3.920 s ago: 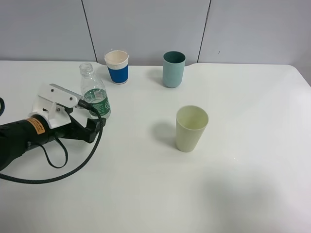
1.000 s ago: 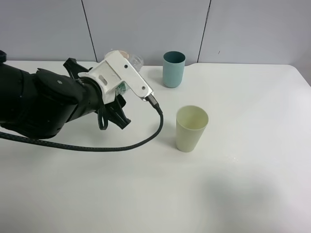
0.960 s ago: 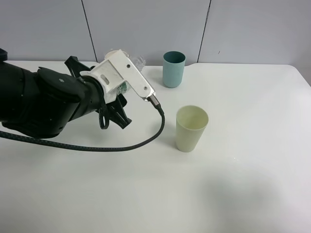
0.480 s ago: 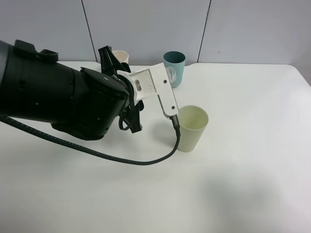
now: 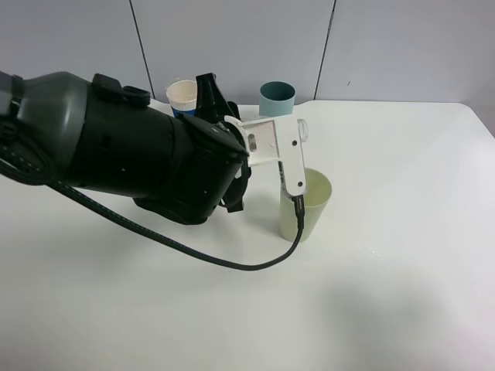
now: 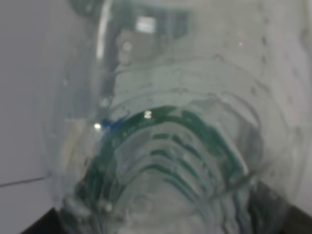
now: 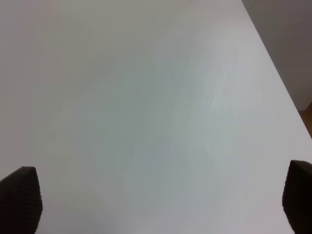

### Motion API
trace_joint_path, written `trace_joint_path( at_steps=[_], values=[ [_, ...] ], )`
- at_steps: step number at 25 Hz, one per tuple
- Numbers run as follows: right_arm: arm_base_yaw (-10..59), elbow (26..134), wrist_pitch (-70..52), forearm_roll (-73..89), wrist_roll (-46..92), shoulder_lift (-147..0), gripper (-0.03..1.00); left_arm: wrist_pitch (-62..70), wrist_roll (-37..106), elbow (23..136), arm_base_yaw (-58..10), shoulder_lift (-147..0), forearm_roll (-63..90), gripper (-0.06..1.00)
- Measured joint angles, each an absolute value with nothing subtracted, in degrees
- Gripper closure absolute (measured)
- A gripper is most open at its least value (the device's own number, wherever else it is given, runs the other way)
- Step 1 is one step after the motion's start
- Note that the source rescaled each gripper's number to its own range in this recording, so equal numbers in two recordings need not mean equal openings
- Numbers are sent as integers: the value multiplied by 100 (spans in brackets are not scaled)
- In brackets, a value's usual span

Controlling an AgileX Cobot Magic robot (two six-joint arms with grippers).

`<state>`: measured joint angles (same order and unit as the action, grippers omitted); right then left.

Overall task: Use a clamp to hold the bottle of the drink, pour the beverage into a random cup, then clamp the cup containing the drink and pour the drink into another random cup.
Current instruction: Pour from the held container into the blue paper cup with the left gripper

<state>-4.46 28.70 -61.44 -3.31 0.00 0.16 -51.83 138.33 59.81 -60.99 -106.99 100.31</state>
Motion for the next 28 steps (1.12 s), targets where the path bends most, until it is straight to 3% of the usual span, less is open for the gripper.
trace_joint_path(
  at_steps=[28],
  values=[
    [-446, 2870, -6144, -331, 0, 16, -3, -5928, 14652, 6035, -6132, -10932, 9172, 94]
  ],
)
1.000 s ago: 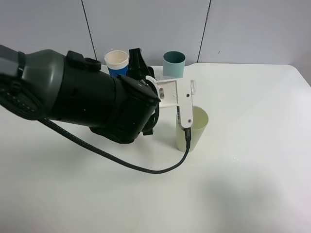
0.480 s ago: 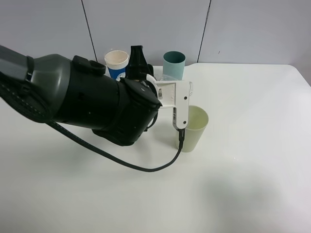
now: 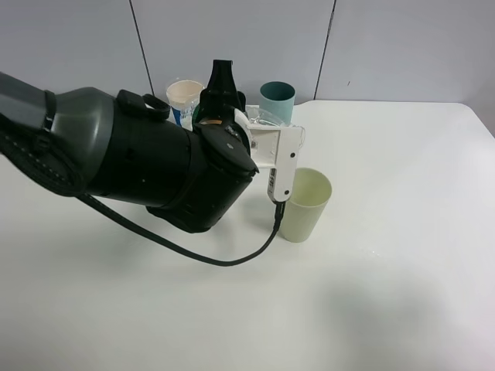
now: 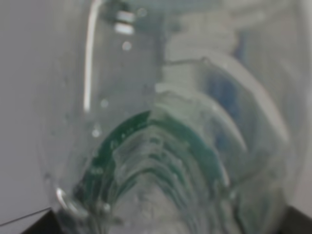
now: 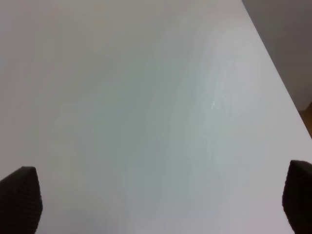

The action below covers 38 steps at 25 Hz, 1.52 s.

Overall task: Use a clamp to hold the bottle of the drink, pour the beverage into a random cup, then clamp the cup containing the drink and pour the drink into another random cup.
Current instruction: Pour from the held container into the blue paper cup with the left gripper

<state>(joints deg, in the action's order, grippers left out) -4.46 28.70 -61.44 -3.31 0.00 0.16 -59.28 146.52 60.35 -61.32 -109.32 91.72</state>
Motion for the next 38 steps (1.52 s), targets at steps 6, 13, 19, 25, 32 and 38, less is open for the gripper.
trace_joint_path(
  at_steps=[6, 13, 19, 25, 32, 38],
  values=[
    [-446, 2870, -6144, -331, 0, 16, -3, -6121, 14997, 6035, -6132, -10932, 8968, 94],
    [-446, 2870, -6144, -331, 0, 16, -3, -6262, 15074, 6035, -6132, -10932, 8543, 94],
    [-446, 2870, -6144, -331, 0, 16, -3, -6346, 15274, 6035, -6132, -10932, 8285, 94],
    [-446, 2870, -6144, -331, 0, 16, -3, -6346, 15311, 6035, -6132, -10932, 8188, 94],
    [-446, 2870, -6144, -331, 0, 16, -3, -6346, 15317, 6035, -6132, -10932, 8070, 94],
    [-446, 2870, -6144, -331, 0, 16, -3, -6346, 15500, 6035, -6132, -10932, 8065, 94]
  ],
)
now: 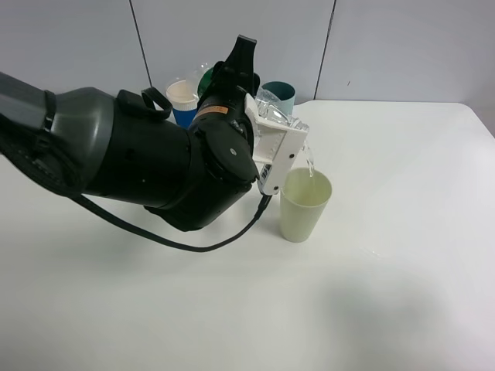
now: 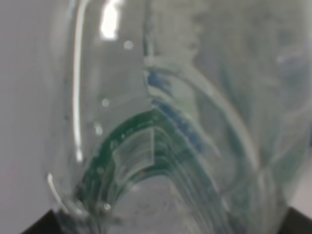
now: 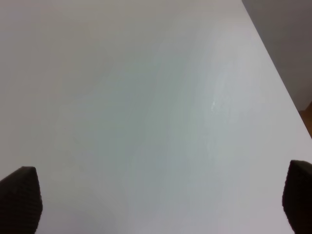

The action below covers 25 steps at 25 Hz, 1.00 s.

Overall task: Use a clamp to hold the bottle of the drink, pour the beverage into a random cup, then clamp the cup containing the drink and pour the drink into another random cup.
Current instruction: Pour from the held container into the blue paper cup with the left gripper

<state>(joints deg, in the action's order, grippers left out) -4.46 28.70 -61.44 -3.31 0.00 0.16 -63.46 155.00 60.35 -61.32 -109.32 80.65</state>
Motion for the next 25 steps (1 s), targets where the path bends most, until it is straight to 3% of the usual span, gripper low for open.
trace_joint_path(
  at_steps=[25],
  values=[
    [-446, 2870, -6144, -331, 0, 16, -3, -6346, 16109, 6035, -6132, -10932, 7829, 94]
  ],
)
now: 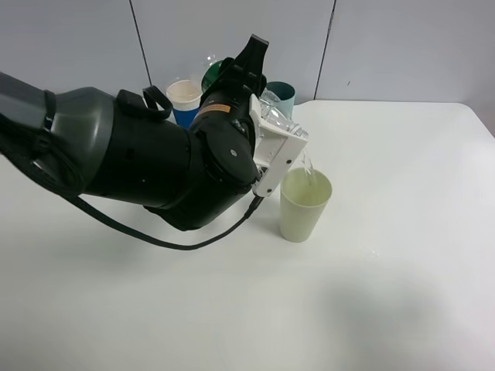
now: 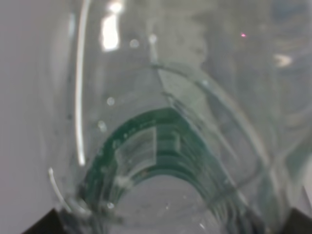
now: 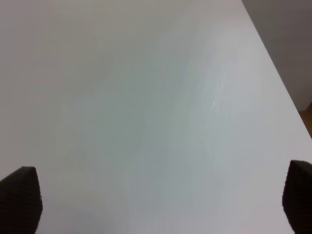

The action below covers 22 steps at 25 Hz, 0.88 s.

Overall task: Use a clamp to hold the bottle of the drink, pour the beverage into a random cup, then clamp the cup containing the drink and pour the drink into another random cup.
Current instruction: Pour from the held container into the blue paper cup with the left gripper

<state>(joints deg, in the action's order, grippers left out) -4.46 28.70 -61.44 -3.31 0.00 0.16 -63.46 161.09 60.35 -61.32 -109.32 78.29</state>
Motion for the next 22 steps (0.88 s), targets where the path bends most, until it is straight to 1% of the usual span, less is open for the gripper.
trace_joint_path(
  at_steps=[22],
  values=[
    [-446, 2870, -6144, -331, 0, 16, -3, -6488, 16323, 6035, -6132, -10932, 7086, 94]
  ],
)
